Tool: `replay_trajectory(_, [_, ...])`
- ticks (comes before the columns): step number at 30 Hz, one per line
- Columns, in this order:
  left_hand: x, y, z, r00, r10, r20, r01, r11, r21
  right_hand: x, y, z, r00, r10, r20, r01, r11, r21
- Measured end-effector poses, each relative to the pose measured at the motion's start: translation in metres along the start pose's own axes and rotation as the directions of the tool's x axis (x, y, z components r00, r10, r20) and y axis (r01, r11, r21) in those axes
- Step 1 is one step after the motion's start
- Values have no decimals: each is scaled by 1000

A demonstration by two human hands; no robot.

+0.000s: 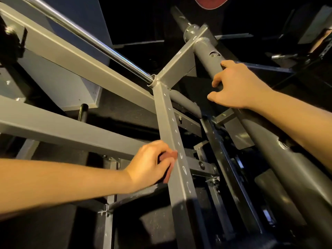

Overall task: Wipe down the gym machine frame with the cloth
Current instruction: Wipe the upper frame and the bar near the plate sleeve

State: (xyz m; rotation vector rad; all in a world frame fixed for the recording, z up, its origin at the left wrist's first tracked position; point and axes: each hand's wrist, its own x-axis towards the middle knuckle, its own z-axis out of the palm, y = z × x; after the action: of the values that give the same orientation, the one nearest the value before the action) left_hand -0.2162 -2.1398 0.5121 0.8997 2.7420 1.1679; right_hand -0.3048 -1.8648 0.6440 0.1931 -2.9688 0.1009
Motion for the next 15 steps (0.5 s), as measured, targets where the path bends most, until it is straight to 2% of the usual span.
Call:
replay_trajectory(1, [-18,11,3,992,83,98,-81,996,-25,-1,0,0,1000,2,-3,-2,1000,6])
replay_trajectory(3, [-49,30,8,908,268,323,-242,963,-119,-2,0,-3,1000,1,-13,-1,1000,17])
replay_trajectory(4, [-56,31,10,857,347,381,-307,937,-165,-2,0,-3,1000,-1,-16,2,1000,23])
replay_trajectory(6, [-49,27,7,839,409,359,-399,911,-105,-3,0,-3,1000,-15,-22,16,999,31])
replay_trajectory(7, [-40,22,7,874,366,320,-363,929,-72,-4,1,-2,999,-20,-28,20,999,29])
replay_trajectory(9, [-21,7,3,967,198,161,-200,980,-4,-4,1,-2,999,-25,-25,26,999,27])
replay_trajectory(11, [-15,-3,3,993,93,74,-95,995,19,-5,1,-3,999,-23,-24,24,1000,17])
replay_trajectory(13, [-29,1,9,986,115,119,-116,993,1,-5,1,-3,999,-26,-21,26,1000,4])
replay_trajectory(15, [-47,17,9,925,247,288,-243,969,-51,-6,0,-3,999,-28,-23,28,1000,-2])
